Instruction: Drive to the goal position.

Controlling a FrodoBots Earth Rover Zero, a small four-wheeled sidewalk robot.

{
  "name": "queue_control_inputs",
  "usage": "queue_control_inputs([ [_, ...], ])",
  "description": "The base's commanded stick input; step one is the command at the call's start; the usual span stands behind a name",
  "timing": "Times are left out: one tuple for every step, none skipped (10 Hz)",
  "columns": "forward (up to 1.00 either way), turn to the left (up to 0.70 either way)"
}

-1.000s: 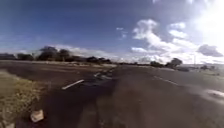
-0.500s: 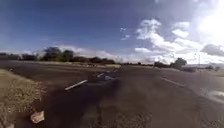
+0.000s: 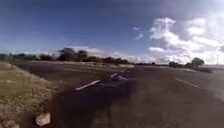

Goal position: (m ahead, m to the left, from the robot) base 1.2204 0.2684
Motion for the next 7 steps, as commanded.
queue_control_inputs([
  [0.50, 0.50],
  [0.50, 0.00],
  [0.50, 0.00],
  [0.50, 0.00],
  [0.50, 0.00],
  [0.50, 0.00],
  [0.50, 0.00],
])
